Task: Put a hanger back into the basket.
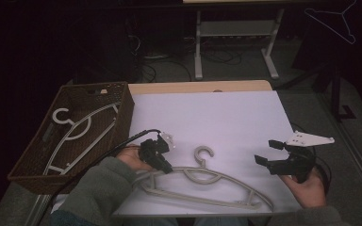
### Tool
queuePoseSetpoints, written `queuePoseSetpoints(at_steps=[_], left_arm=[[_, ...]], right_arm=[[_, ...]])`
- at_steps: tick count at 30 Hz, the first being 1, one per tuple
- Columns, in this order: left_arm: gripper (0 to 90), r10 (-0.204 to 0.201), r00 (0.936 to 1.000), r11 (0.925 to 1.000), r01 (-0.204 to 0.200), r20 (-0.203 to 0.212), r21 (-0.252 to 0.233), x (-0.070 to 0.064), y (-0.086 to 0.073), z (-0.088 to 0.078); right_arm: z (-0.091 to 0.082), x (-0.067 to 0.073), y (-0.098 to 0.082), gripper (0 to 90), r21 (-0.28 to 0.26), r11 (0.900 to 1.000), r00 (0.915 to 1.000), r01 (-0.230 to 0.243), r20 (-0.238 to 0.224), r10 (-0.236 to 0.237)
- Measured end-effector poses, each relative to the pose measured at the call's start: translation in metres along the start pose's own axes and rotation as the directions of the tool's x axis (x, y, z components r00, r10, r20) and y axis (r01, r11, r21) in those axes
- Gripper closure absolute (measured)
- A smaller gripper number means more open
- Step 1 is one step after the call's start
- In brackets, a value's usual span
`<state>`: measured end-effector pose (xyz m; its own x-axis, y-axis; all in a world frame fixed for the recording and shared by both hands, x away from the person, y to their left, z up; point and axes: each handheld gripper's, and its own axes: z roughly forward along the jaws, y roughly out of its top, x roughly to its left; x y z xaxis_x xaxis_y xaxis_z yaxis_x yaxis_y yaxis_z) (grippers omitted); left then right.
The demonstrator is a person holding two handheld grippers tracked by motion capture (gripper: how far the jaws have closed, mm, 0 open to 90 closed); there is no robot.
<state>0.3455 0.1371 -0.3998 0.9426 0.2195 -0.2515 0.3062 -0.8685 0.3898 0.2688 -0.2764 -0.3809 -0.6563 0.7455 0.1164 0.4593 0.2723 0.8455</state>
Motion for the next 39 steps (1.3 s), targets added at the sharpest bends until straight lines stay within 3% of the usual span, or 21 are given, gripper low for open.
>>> queuePoseSetpoints(at_steps=[8,20,31,39], left_arm=[[82.5,-0.023,0.9994,0.9991,0.023,0.028,-0.035,0.001,0.000,-0.005],[82.5,-0.015,0.9993,0.9986,0.016,0.035,-0.049,-0.003,-0.001,-0.014],[82.5,-0.057,0.9968,0.9958,0.060,0.056,-0.069,-0.009,0.000,-0.024],[82.5,-0.059,0.9957,0.9930,0.066,0.071,-0.098,-0.016,0.003,-0.037]], right_arm=[[-0.003,-0.003,-0.001,16.7,-0.007,1.000,0.9999,-0.014,0.007,0.014],[-0.004,-0.004,-0.001,16.7,-0.008,1.000,0.9998,-0.013,0.011,0.013],[-0.005,-0.004,-0.001,16.7,-0.007,1.000,0.9998,-0.015,0.015,0.015],[-0.005,-0.006,-0.001,16.6,-0.007,1.000,0.9996,-0.019,0.018,0.019]])
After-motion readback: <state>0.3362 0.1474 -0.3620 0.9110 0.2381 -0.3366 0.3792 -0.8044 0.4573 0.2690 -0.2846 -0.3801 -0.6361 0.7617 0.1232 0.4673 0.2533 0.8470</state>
